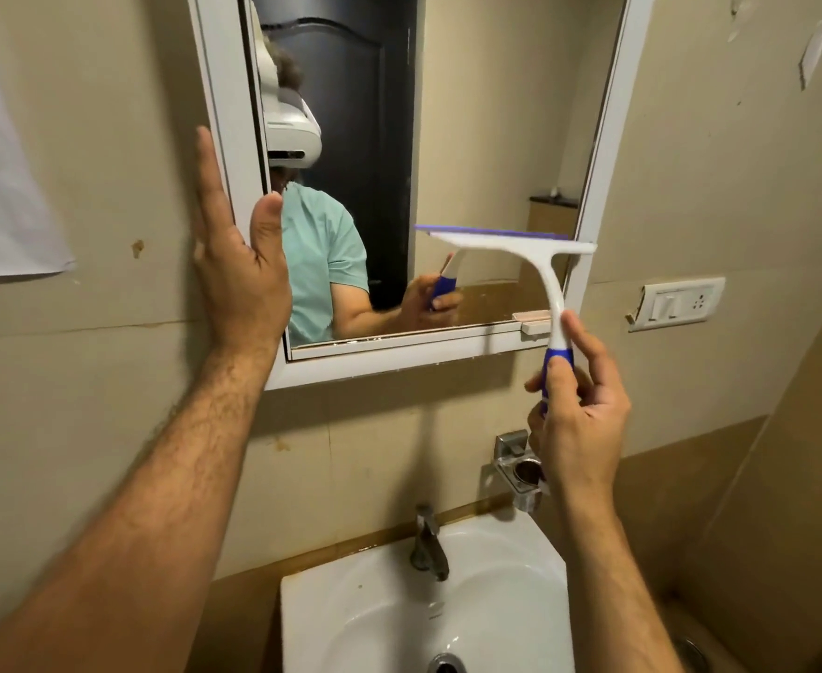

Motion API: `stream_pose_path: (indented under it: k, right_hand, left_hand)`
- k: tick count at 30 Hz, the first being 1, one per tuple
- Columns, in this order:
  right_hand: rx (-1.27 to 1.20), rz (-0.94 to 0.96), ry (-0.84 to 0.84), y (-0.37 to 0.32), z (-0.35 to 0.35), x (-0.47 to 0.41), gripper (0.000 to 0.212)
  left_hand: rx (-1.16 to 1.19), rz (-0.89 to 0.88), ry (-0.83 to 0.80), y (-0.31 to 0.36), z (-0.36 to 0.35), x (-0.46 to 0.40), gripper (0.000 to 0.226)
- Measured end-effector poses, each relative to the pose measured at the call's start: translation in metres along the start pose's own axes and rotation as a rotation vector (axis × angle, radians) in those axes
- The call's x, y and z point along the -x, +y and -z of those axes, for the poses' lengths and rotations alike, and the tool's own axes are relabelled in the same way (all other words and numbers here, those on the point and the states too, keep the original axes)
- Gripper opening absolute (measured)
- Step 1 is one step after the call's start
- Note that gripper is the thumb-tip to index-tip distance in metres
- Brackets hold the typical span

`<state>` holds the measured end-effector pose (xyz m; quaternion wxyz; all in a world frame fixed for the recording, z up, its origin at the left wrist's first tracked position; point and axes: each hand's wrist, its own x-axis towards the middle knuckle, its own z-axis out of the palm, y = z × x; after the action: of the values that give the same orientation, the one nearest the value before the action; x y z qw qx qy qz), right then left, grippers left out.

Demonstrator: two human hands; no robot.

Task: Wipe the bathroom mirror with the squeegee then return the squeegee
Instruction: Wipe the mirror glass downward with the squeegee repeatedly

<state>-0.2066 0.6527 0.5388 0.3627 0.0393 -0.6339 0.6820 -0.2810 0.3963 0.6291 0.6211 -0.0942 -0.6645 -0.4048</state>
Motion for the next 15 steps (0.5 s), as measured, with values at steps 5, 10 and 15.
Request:
stream_pose_path:
  k: [5, 10, 15]
  right_hand:
    - [0.020, 0.019, -0.035, -0.006, -0.009, -0.012, 0.039]
    - [0.018, -0.059, -0.062, 0.023, 0.011, 0.013, 0.042]
    - [0.022, -0.041, -0.059, 0.019, 0.017, 0.017, 0.047]
  left_hand:
    - [0.010, 0.005, -0.007, -0.001, -0.001, 0.000, 0.063]
    - [0.015, -0.001, 0.004, -0.002, -0.002, 0.000, 0.063]
    - [0.023, 0.005, -0.018, -0.013, -0.004, -0.002, 0.064]
